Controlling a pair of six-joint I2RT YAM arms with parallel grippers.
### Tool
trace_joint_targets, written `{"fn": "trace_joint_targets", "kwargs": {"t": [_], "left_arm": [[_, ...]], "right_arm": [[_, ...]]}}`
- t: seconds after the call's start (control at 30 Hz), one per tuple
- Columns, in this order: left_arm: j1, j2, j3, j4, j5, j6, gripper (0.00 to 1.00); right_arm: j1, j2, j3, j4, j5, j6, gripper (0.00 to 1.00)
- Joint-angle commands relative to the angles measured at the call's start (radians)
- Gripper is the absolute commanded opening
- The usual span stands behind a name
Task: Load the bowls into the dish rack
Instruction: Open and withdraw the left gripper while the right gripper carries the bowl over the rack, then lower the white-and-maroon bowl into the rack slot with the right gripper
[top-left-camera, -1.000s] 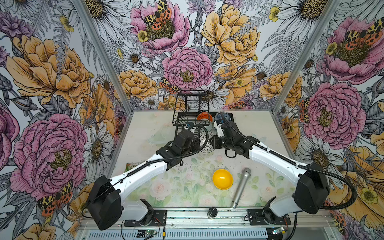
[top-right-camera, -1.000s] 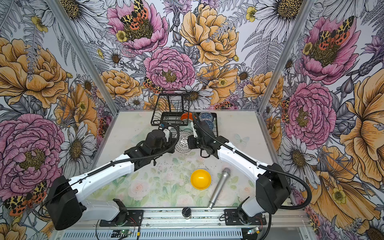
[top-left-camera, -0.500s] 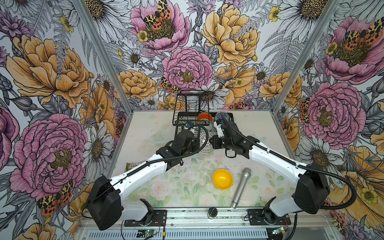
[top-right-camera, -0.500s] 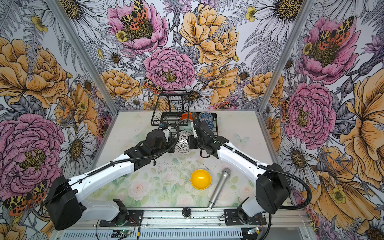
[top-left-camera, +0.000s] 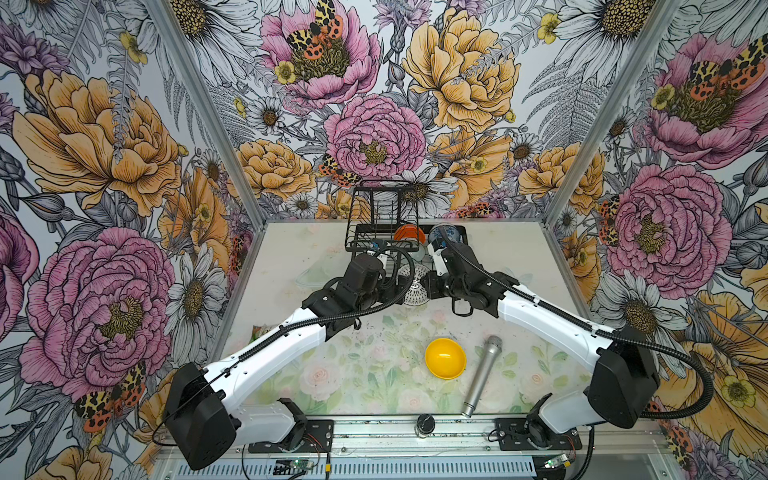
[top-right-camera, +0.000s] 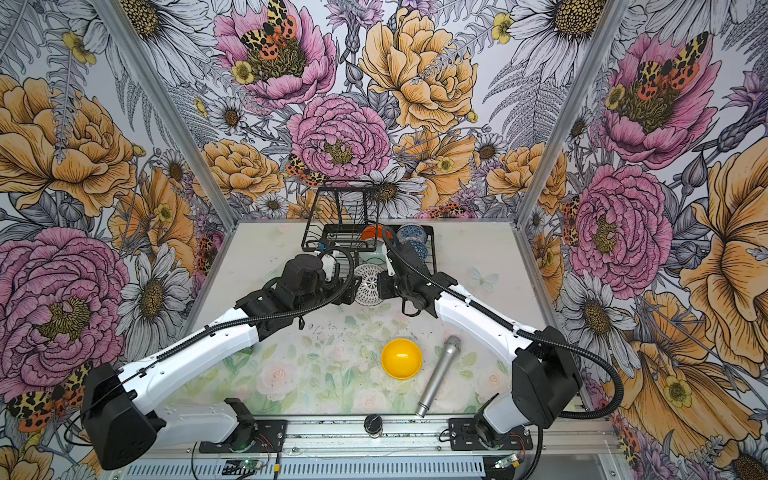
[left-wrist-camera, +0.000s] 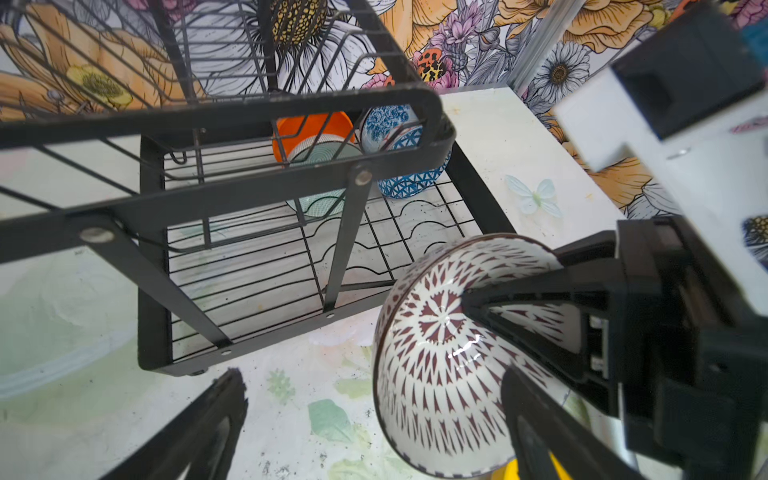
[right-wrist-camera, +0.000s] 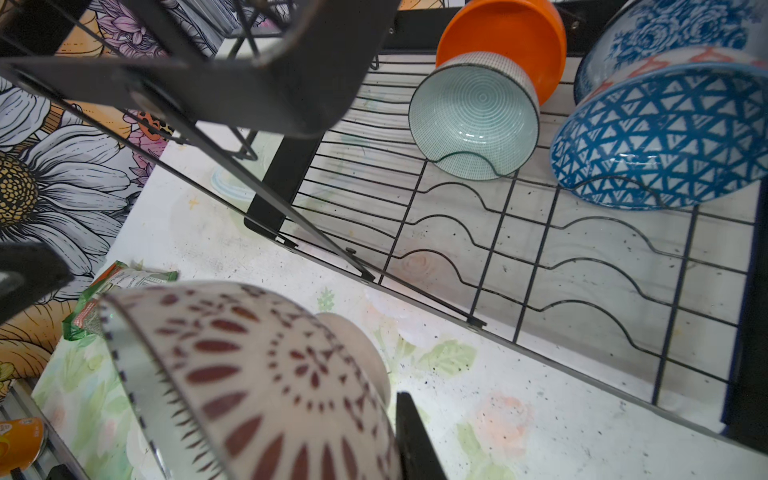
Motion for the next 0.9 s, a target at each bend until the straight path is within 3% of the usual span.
{"fn": "trace_joint_targets", "kwargs": {"t": [0.0, 0.17, 0.6, 0.87], "left_arm": [[0.011, -0.024, 0.041, -0.106, 0.052, 0.055, 0.99], [0.013, -0.041, 0.031, -0.133, 0.064, 0.066, 0.99], [0.039, -0.036, 0.035, -0.132, 0.116, 0.059, 0.99], [0.100, -0.011, 0.007, -0.097, 0.183, 0.074, 0.99]], "right_arm": [[-0.006, -0.052, 0.015, 0.033, 0.050, -0.064, 0.00], [-0.010, -0.092, -0.004, 0.035, 0.166, -0.243, 0.00], [-0.031, -0.182, -0.035, 0.115, 0.337, -0.672, 0.00], [-0.025, -0.271, -0.304, 0.586, 0.400, -0.994, 0.00]]}}
